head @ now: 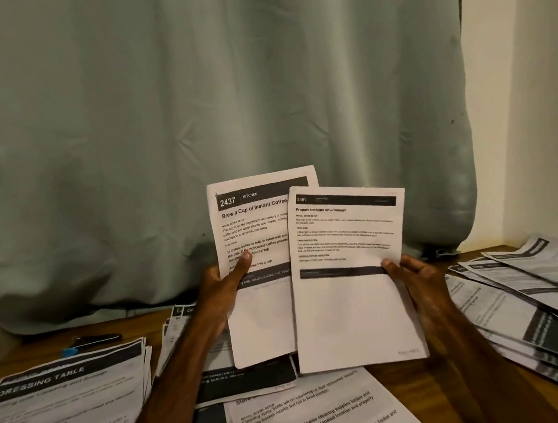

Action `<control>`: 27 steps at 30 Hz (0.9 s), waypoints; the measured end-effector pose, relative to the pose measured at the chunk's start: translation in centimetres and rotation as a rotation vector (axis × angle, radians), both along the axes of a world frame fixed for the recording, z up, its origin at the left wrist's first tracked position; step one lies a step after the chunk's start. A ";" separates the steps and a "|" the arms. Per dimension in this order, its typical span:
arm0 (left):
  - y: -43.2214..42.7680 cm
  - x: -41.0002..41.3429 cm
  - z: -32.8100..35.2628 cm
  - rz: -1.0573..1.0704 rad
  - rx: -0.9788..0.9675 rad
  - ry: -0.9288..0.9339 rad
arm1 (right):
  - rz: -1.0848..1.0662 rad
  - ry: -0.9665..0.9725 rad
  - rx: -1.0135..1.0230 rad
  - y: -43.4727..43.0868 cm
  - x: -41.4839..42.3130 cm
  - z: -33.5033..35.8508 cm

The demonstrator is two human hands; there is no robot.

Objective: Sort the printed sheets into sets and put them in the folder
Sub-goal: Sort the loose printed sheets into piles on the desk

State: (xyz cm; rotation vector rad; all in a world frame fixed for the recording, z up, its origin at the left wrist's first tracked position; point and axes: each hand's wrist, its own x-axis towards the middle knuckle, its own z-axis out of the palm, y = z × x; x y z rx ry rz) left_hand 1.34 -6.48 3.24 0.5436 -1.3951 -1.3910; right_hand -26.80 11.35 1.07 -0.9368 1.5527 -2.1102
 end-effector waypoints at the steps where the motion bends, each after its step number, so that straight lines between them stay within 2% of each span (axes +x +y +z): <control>1: 0.0 0.0 0.0 0.002 0.008 -0.008 | -0.003 0.003 0.011 0.1 0.0 -0.1; 8: 1.0 -0.1 0.0 -0.034 0.006 -0.045 | 0.074 0.005 -0.004 0.0 1.3 -0.2; 17: 5.5 -4.4 0.8 -0.070 -0.087 -0.327 | 0.041 0.030 0.045 -1.0 3.4 1.3; 19: 6.0 -5.0 0.7 -0.114 -0.055 -0.273 | 0.001 0.053 0.102 -0.8 3.3 1.6; 22: 6.8 -5.3 1.0 -0.296 0.023 -0.106 | 0.007 0.060 0.189 0.4 2.7 1.4; 27: 6.4 -4.8 1.3 -0.437 0.007 -0.444 | -0.012 0.140 0.382 5.6 1.0 2.0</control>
